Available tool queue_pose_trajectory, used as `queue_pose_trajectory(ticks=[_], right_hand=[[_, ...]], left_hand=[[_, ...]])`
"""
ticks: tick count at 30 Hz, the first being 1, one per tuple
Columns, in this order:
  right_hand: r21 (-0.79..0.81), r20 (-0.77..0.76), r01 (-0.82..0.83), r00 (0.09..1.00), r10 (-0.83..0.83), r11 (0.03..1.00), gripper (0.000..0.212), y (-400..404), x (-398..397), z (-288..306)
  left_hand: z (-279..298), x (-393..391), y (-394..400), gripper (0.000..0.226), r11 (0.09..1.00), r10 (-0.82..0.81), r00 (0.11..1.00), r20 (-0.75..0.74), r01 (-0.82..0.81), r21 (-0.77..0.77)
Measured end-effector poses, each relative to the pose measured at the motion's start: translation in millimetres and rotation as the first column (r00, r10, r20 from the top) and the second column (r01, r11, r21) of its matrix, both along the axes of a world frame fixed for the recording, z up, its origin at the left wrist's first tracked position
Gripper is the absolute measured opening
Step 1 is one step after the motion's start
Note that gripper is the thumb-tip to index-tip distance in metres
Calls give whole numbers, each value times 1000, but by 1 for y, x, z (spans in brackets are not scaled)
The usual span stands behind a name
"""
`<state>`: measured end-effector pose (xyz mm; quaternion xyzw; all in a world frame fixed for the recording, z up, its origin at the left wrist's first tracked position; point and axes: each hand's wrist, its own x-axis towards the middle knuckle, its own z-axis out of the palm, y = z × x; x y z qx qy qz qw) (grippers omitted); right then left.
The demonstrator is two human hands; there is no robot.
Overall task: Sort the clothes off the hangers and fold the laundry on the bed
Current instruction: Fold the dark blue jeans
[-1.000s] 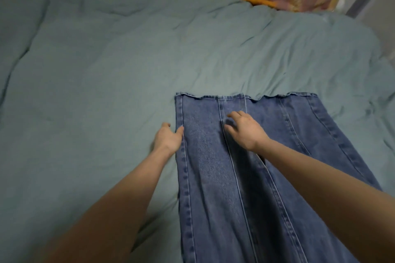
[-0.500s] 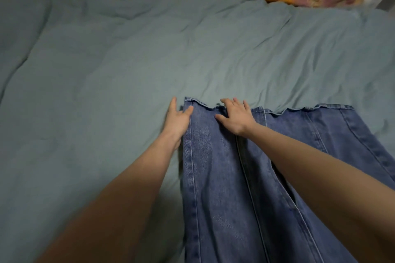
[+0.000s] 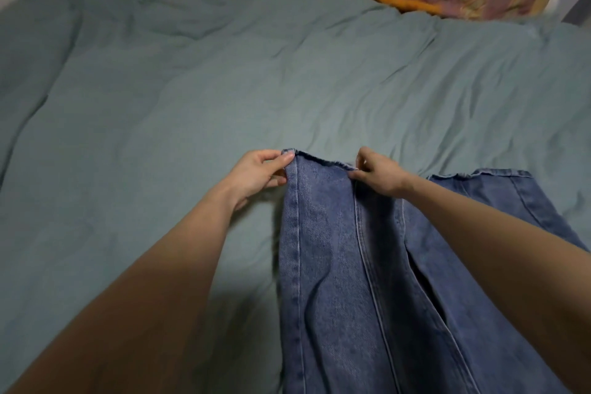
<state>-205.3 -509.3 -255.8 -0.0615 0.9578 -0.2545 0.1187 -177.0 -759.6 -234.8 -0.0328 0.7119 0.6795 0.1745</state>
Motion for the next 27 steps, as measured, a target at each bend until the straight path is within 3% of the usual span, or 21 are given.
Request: queue_pose_trajectory(ticks=[4,8,11,13,15,17,20,23,27], right_hand=[[-270,-10,57,998,-62,961,27,4,3,-1],[-454,-30,103,991,-131,885,29,11,19,-7],[-520,-29,129,985,-168,844,28,18,32,-11],[-534,-13,136,985,-169,834,27,19,36,-9],[-504,13,130,990,-143,854,27,19,34,-9],[-425,18,132,990,-137,895,25,22,30,-8],[-375,17,154,987,-159,914,24,24,26,1],[-446,1,125,990,-139,886,26,16,17,20],[-383,-45,73,994,-98,921,28,10,0,36]], left_hand=[[2,5,7,15,994,109,994,-14,-109,18],[6,9,18,10,949,262,965,23,-262,175],[12,15,19,7,942,222,971,86,-236,237],[17,20,16,10,973,77,994,83,-93,211],[19,24,12,16,991,-116,992,52,112,73],[18,26,9,18,980,-199,978,56,197,33],[19,23,6,17,968,-163,983,85,143,206],[33,13,9,21,931,-100,991,87,63,360],[54,-4,7,24,902,-118,993,30,95,420]])
